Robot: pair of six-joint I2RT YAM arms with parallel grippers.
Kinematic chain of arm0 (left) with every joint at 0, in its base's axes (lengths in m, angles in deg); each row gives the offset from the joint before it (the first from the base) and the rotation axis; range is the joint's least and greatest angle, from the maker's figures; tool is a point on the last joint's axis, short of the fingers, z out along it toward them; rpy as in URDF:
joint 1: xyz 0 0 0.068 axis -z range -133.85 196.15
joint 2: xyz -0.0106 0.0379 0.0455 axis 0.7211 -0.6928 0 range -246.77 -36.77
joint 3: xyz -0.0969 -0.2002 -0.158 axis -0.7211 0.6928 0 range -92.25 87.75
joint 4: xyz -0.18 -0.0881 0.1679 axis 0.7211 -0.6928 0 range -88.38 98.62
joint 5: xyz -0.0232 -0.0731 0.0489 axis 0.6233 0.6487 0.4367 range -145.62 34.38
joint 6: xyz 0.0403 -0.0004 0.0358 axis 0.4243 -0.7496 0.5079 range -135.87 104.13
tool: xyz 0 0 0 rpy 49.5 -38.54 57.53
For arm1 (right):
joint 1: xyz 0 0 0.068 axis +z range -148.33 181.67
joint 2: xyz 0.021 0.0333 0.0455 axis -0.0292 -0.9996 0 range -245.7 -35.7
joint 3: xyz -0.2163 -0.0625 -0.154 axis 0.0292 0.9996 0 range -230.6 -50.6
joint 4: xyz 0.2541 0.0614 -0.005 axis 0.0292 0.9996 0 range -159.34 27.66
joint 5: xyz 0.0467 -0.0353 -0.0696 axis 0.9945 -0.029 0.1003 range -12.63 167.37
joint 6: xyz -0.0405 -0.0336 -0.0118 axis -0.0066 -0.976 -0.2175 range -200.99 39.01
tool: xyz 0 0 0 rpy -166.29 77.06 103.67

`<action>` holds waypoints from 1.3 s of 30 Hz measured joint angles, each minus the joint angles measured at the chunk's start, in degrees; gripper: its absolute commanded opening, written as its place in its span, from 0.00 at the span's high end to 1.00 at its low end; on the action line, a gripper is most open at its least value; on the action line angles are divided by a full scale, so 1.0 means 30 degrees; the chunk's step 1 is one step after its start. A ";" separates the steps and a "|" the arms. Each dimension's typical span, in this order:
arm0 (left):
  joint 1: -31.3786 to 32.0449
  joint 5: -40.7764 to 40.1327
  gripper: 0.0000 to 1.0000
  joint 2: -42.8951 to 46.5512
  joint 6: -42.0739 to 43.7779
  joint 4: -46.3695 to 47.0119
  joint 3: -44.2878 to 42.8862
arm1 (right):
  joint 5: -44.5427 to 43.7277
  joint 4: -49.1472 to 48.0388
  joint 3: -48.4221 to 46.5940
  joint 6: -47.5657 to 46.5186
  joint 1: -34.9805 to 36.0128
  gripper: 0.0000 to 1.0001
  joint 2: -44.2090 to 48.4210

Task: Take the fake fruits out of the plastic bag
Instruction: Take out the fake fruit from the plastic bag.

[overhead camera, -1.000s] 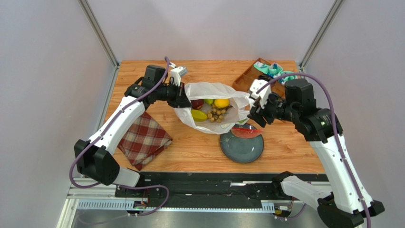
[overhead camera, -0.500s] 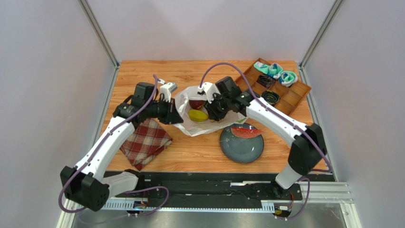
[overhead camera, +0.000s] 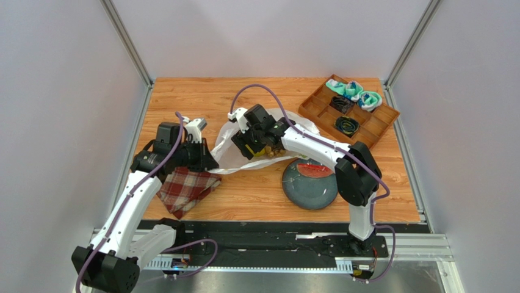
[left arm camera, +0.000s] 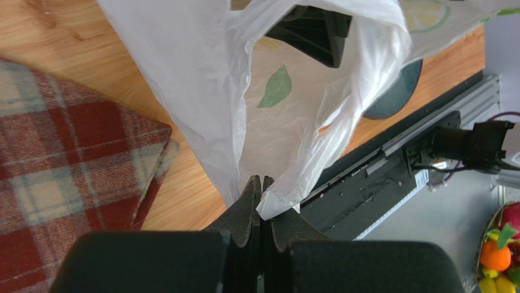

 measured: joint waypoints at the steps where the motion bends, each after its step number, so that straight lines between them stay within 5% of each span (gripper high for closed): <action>1: -0.0197 -0.0124 1.00 0.0284 -0.0087 -0.0102 0.0000 | -0.0226 0.0044 -0.0182 0.0117 0.0036 0.25 -0.0321; 10: -0.0889 -0.0874 1.00 0.2841 -0.0211 -0.2208 0.0000 | -0.2368 0.0131 -0.1151 0.0379 0.0321 0.21 -0.1727; 23: -0.0889 0.0998 1.00 0.1843 -0.0117 -0.1588 0.0000 | -0.1056 0.0386 -0.2805 0.0379 0.1719 0.20 -0.4415; 26: -0.0889 0.1115 1.00 0.1807 -0.0117 -0.1333 0.0000 | -0.1282 0.0474 -0.2914 0.0350 0.1741 0.30 -0.4677; 27: -0.0889 0.1122 1.00 0.1792 -0.0117 -0.1290 0.0000 | -0.1443 0.0481 -0.2922 0.0299 0.1741 0.45 -0.4721; 30: -0.0889 0.1129 1.00 0.1676 -0.0102 -0.1144 0.0000 | -0.1807 0.0488 -0.2994 0.0109 0.1719 0.64 -0.4830; 39: -0.0889 0.1195 1.00 0.0619 -0.0015 -0.0197 -0.0335 | -0.0911 0.1654 -0.3257 -0.0459 0.1676 0.81 -0.3628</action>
